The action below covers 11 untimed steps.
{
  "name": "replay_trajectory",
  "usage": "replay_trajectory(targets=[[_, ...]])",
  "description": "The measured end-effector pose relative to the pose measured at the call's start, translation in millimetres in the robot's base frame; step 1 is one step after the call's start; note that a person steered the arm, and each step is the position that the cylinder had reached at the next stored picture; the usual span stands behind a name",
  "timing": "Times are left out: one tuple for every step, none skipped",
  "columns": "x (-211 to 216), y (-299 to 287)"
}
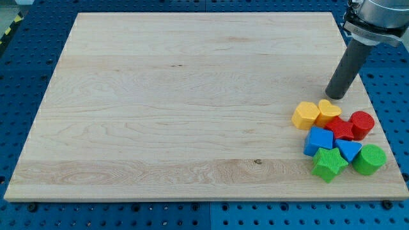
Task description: Push the green circle closer to the red circle
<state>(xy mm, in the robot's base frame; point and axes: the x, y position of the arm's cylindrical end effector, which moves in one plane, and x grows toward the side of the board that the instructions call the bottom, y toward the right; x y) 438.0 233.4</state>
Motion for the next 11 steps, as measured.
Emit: replay_trajectory(targets=[[-0.4, 9.3], [-0.4, 46.4], [10.9, 79.8], [17.8, 108.3], [24.4, 110.6], [47.6, 111.0], [77.7, 110.3], [120.8, 107.0], [167.2, 78.8], [179.0, 26.6], [179.1, -9.7]])
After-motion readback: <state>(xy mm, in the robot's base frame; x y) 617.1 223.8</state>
